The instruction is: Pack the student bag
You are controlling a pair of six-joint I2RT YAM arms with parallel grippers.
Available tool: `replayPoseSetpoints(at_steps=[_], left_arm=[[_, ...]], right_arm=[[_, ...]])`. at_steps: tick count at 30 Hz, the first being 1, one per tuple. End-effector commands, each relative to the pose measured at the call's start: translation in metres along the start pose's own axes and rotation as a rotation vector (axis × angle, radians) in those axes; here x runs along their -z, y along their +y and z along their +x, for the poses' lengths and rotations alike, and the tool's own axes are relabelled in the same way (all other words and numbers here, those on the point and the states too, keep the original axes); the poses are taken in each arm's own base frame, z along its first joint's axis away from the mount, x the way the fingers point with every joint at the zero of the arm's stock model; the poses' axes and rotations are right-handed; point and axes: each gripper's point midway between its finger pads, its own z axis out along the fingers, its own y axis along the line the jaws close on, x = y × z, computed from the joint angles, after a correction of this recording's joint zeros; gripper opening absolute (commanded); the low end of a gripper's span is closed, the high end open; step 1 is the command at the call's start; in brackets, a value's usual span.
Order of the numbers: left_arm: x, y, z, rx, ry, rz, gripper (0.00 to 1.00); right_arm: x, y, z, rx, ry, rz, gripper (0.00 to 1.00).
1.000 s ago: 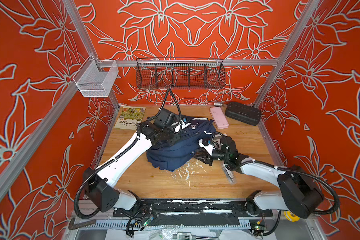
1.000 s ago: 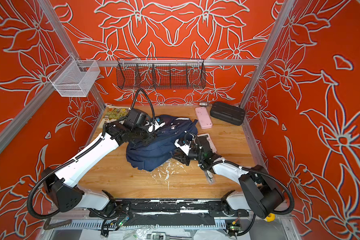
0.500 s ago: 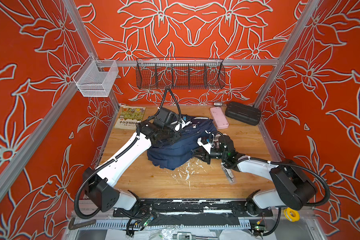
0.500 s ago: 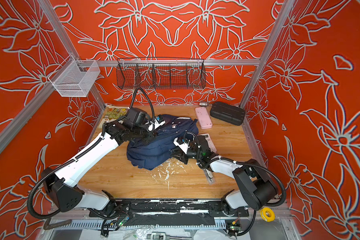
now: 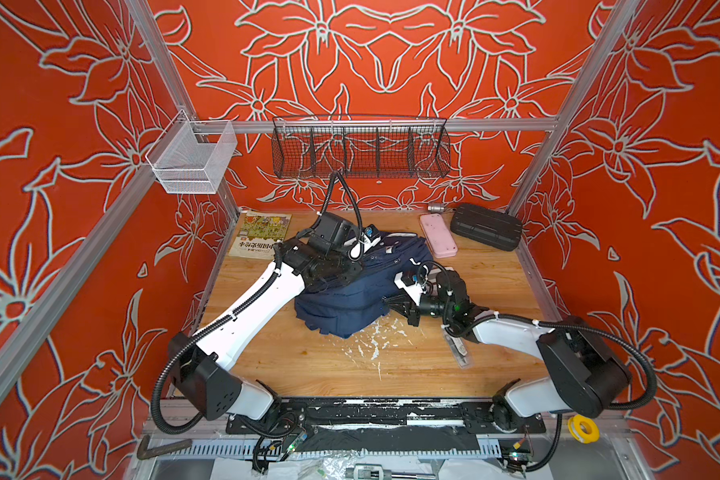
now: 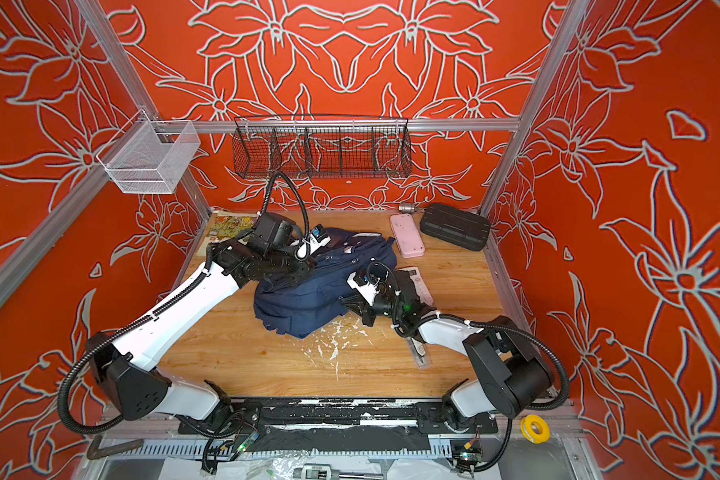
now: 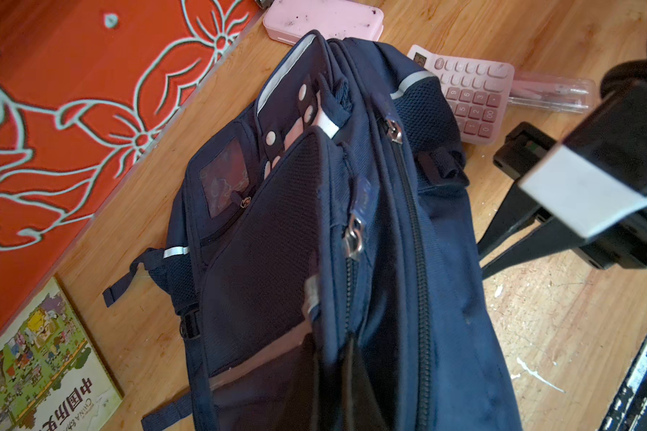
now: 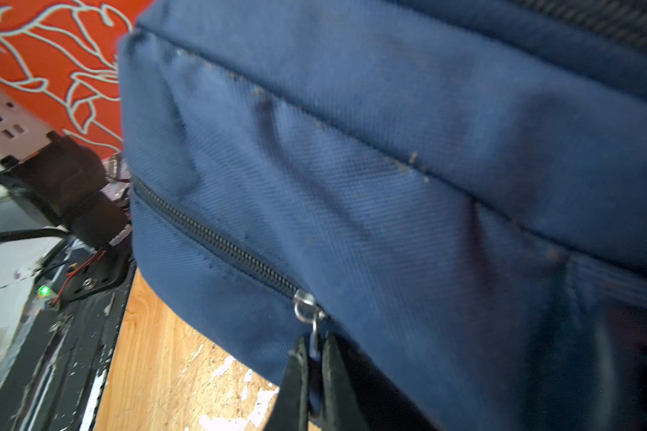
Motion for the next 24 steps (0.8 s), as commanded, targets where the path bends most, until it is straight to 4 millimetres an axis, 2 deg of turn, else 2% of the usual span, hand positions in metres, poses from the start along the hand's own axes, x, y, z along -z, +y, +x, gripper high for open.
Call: replayPoseSetpoints(at_steps=[1,4,8,11,14,19,24], left_arm=[[0.021,0.015,-0.034,0.095,-0.109,-0.052,0.00],[0.024,0.012,-0.025,0.198,-0.060,-0.037,0.00],[0.025,0.005,-0.018,0.354,-0.028,-0.019,0.00],[0.024,-0.007,-0.020,0.441,-0.015,-0.008,0.00],[0.022,-0.009,-0.023,0.538,-0.009,-0.023,0.00],[0.002,-0.006,-0.027,0.701,-0.034,-0.023,0.00],[-0.017,0.011,-0.036,0.827,-0.083,-0.069,0.00]], right_arm=[[0.011,-0.024,-0.009,0.062,0.013,0.149,0.00],[0.020,-0.046,-0.017,0.054,0.044,0.195,0.00],[0.023,-0.065,-0.031,0.077,0.056,0.182,0.00],[0.019,-0.078,-0.038,0.065,0.072,0.151,0.00],[0.015,-0.085,-0.038,0.060,0.100,0.126,0.00],[0.022,-0.081,-0.046,0.067,0.106,0.142,0.00],[0.031,-0.058,-0.038,0.096,0.198,0.187,0.00]])
